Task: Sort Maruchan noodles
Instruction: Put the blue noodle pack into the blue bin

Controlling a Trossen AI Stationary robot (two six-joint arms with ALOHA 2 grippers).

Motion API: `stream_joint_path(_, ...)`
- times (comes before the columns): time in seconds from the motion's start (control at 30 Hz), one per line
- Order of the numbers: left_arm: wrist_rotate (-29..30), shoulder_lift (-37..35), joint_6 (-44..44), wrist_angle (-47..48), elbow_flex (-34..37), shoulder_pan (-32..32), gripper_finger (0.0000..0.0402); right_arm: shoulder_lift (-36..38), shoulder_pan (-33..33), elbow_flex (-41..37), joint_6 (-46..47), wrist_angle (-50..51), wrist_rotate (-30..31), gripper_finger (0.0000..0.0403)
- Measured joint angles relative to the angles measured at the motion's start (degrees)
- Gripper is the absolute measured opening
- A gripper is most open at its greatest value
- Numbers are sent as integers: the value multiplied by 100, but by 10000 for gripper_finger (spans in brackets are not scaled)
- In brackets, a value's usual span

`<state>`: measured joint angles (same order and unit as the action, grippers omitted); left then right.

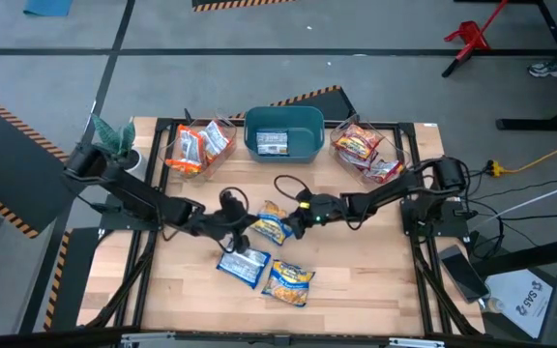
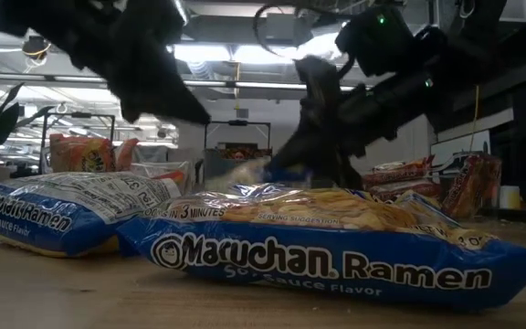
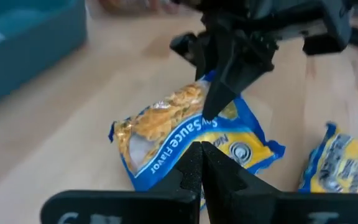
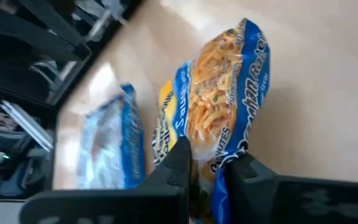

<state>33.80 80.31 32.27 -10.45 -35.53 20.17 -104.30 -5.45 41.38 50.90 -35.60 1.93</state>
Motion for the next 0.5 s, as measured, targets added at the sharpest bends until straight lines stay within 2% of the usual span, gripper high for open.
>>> stream_joint_path(0.2,330,-564,-140,221,-7,8,0,524,320,11,-243,7,6,25)
stream_joint_path(0.5,425,-607,-199,259,-11,8,0,1661,1422,18,-951,-9,82,25)
